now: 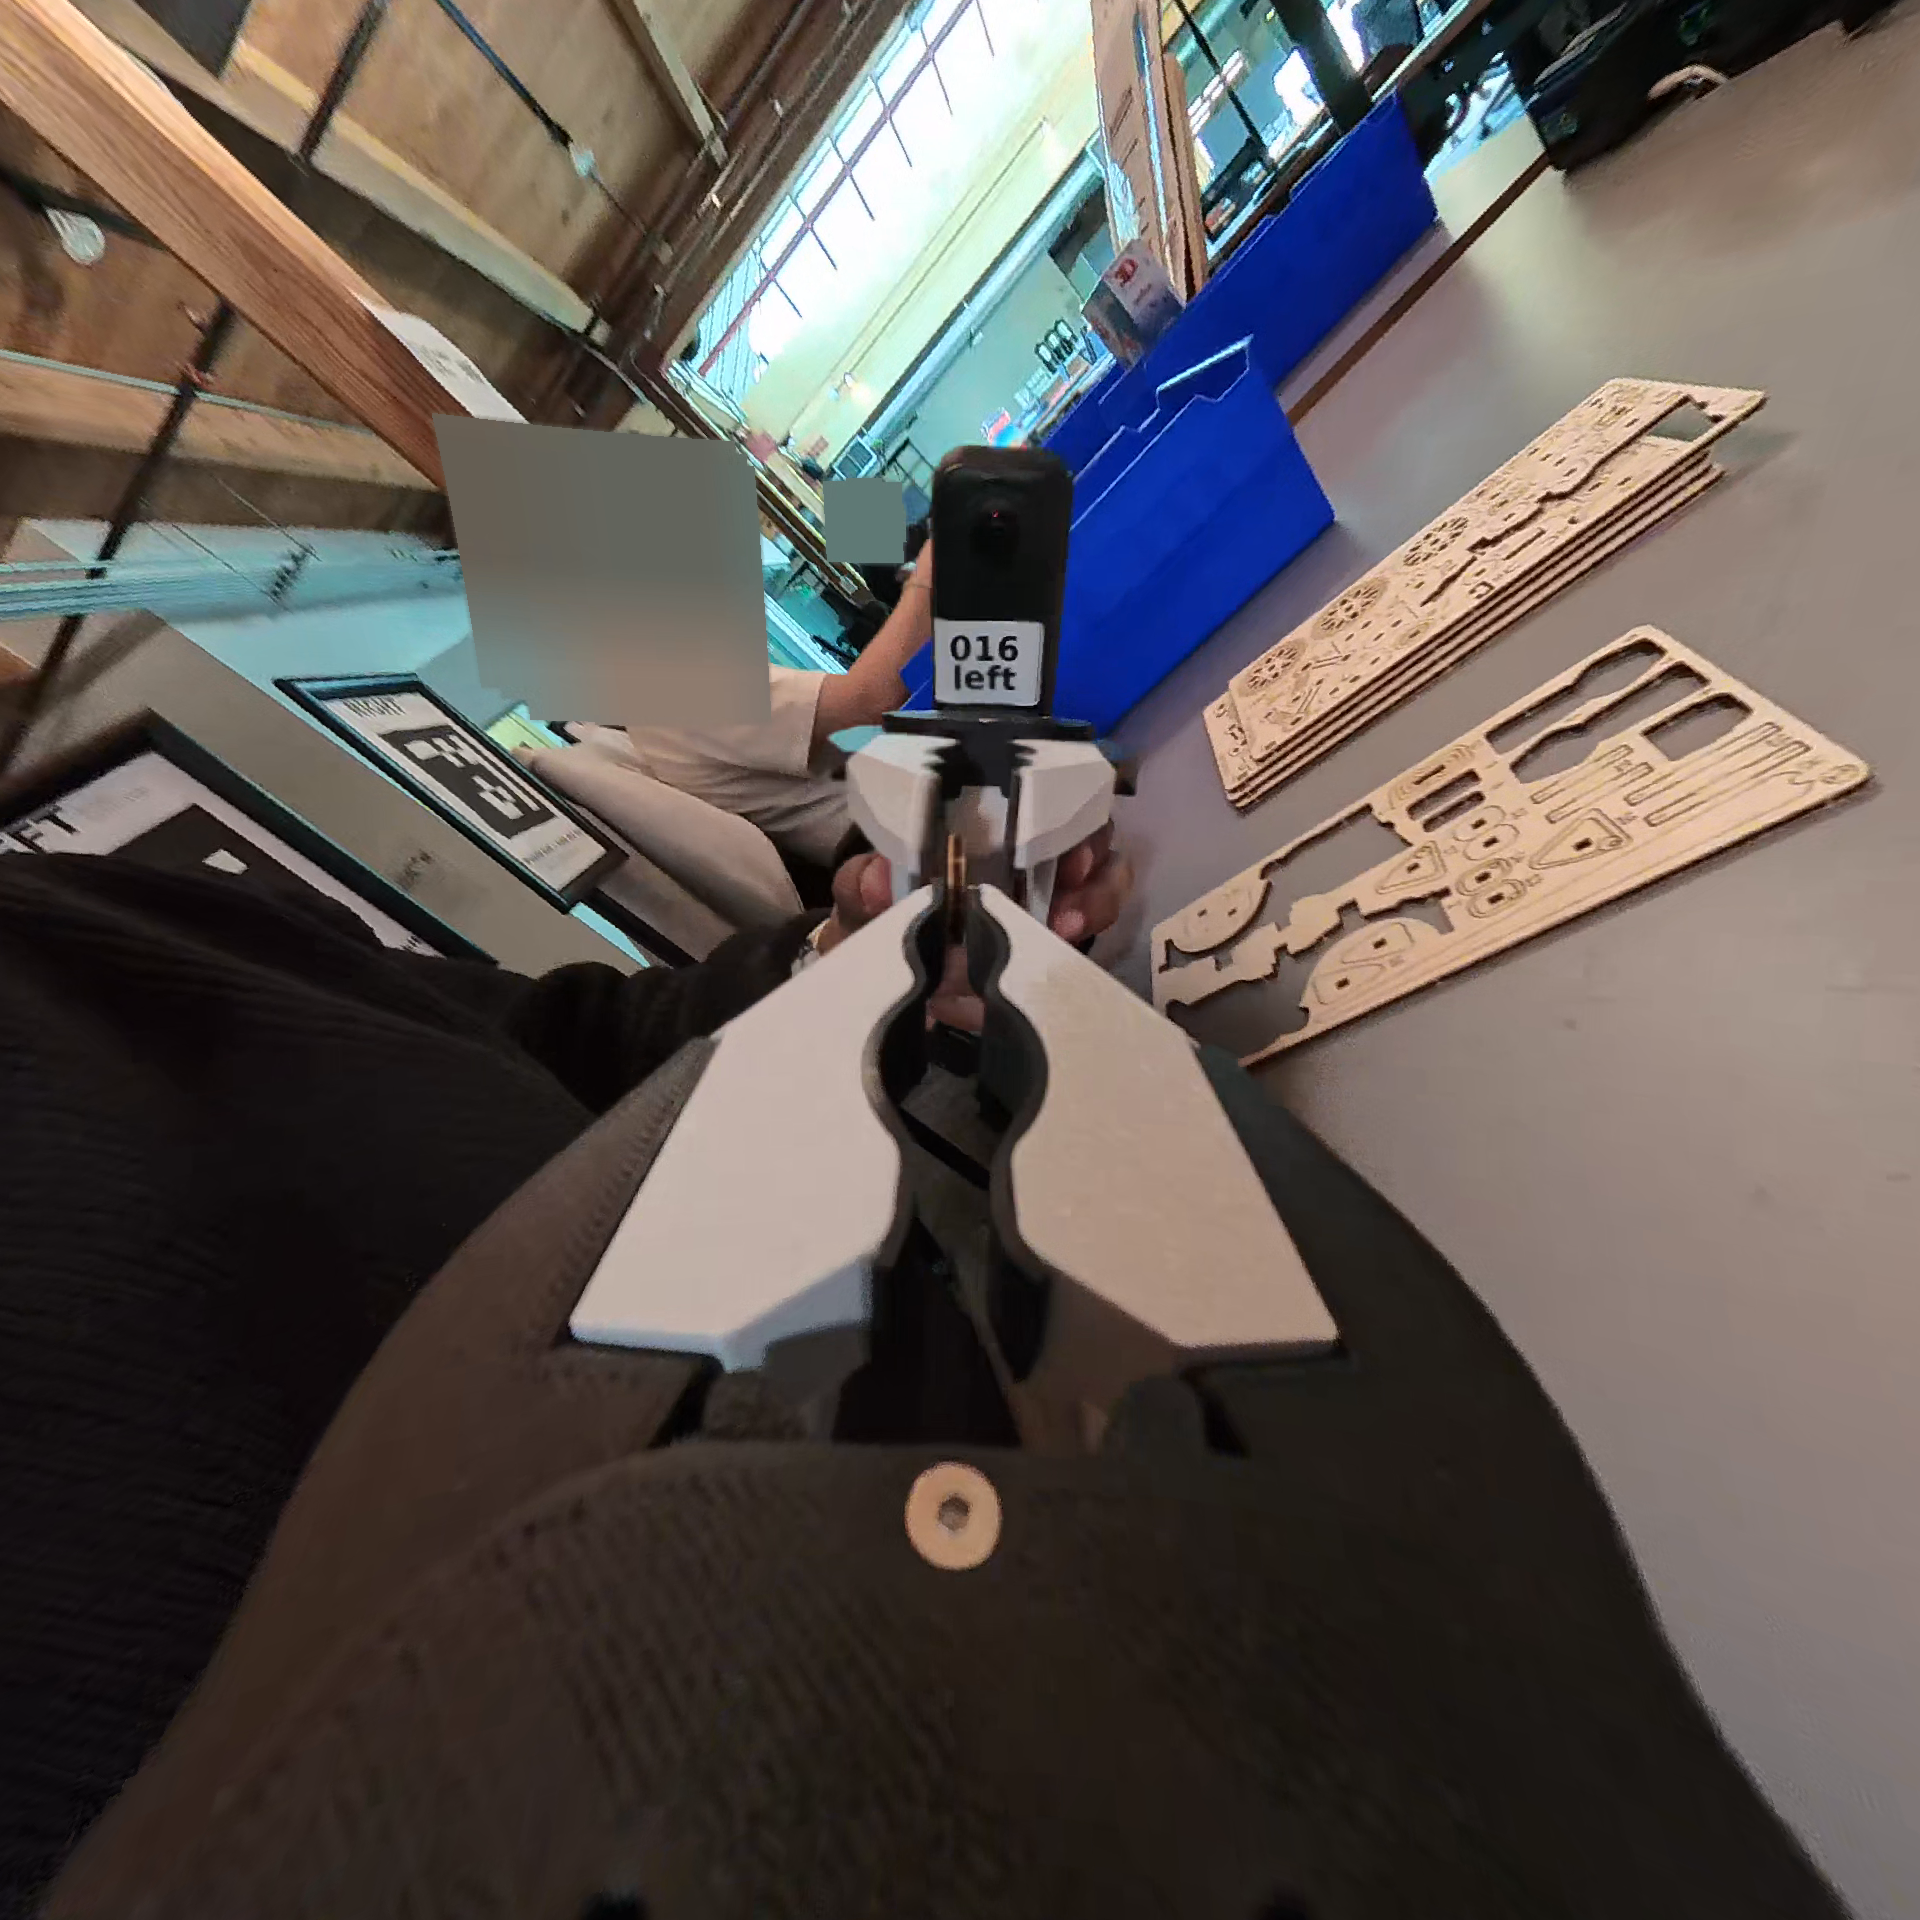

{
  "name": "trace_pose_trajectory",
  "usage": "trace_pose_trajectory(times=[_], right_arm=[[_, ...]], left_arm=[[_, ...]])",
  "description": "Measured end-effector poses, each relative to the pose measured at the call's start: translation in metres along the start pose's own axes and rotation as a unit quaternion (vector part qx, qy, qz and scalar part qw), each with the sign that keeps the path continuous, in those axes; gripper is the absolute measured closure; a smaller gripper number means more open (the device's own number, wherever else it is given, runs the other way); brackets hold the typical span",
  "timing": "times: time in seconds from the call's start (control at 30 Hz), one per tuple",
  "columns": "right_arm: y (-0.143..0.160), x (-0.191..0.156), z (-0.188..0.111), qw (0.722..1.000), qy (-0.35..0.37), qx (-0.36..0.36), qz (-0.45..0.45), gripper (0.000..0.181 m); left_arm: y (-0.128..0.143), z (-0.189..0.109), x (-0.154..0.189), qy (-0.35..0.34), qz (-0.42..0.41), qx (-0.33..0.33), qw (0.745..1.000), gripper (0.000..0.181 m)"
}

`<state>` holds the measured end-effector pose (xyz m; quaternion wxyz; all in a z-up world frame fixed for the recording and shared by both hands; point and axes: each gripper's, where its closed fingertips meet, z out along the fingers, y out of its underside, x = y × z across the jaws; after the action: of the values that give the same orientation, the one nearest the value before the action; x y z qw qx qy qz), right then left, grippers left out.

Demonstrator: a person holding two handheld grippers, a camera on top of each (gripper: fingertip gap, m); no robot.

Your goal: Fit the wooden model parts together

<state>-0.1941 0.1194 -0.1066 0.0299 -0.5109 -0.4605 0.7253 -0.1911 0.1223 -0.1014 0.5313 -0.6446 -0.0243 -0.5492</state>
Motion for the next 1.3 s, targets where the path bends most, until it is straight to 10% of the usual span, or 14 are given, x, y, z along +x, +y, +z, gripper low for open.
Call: trace_pose_trajectory(times=[0.4, 0.77, 1.07, 1.3], right_arm=[[0.001, 0.011, -0.023, 0.983, 0.111, -0.032, -0.141, 0.161], [-0.014, 0.044, -0.133, 0.840, 0.440, -0.052, -0.314, 0.169], [0.003, 0.067, -0.143, 0.852, 0.454, -0.095, -0.243, 0.162], [0.007, 0.018, -0.074, 0.881, 0.325, -0.069, -0.336, 0.163]], left_arm=[[0.006, -0.003, -0.008, -0.010, -0.019, -0.020, 1.000, 0.181], [0.010, 0.002, -0.018, -0.024, -0.046, -0.019, 0.999, 0.180], [0.010, 0.003, -0.017, -0.021, -0.048, -0.015, 0.998, 0.180], [0.013, 0.003, -0.024, -0.028, -0.072, -0.017, 0.997, 0.180]])
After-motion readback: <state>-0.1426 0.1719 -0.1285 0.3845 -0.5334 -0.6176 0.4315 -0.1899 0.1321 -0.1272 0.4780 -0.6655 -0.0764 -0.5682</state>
